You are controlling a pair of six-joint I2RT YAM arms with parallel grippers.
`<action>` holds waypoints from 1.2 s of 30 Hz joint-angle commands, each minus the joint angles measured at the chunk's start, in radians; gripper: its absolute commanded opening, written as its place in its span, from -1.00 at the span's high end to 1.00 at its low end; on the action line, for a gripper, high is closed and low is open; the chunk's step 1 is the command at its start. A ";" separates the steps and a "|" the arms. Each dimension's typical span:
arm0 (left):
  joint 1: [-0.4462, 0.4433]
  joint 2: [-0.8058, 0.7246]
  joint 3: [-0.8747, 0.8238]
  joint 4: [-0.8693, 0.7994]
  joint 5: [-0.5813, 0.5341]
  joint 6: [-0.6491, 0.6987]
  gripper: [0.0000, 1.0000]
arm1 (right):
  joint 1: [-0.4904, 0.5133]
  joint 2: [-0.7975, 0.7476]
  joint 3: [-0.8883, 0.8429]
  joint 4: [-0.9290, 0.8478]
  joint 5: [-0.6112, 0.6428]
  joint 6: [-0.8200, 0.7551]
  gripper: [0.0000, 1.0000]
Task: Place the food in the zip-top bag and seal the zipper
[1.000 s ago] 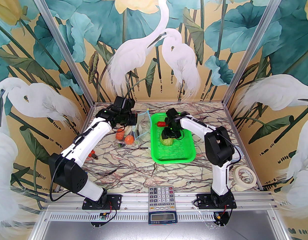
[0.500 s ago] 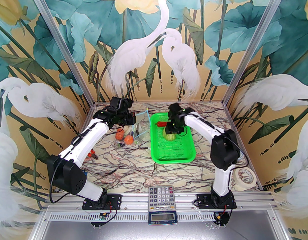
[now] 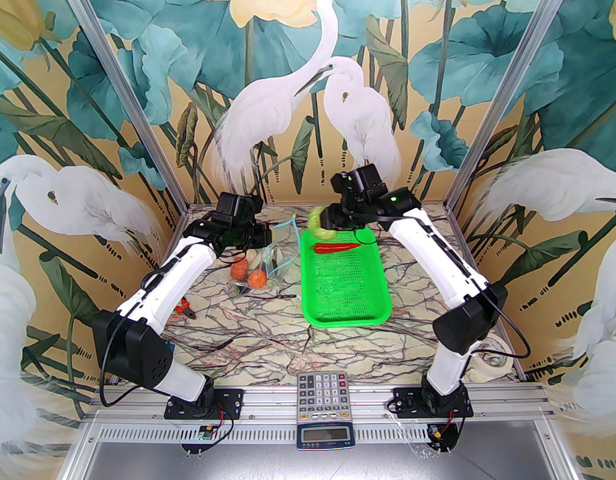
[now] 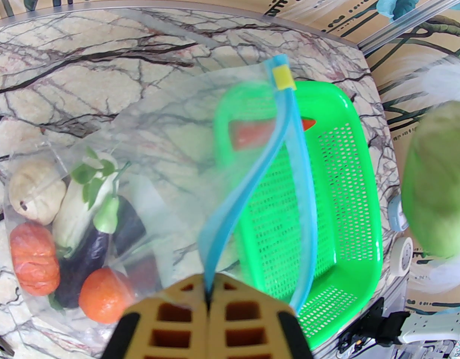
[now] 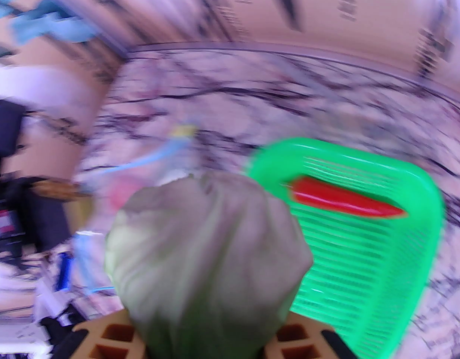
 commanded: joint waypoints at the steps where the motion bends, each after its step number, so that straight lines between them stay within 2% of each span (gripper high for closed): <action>1: 0.013 -0.021 0.015 0.041 0.046 -0.028 1.00 | 0.037 0.036 0.055 0.072 -0.130 0.029 0.39; 8: 0.022 -0.030 0.016 0.057 0.070 -0.052 1.00 | 0.073 0.139 0.104 0.057 -0.159 0.029 0.39; 15: 0.045 -0.072 -0.008 0.088 0.102 -0.085 1.00 | 0.075 0.222 0.122 -0.016 -0.135 0.000 0.40; 21: 0.068 -0.091 -0.028 0.114 0.143 -0.112 1.00 | 0.088 0.295 0.217 -0.097 -0.109 -0.035 0.37; 28: 0.071 -0.069 -0.032 0.139 0.192 -0.138 1.00 | 0.114 0.402 0.459 -0.192 -0.098 -0.074 0.24; 36: 0.072 -0.063 -0.008 0.144 0.212 -0.146 1.00 | 0.118 0.452 0.497 -0.212 -0.113 -0.072 0.04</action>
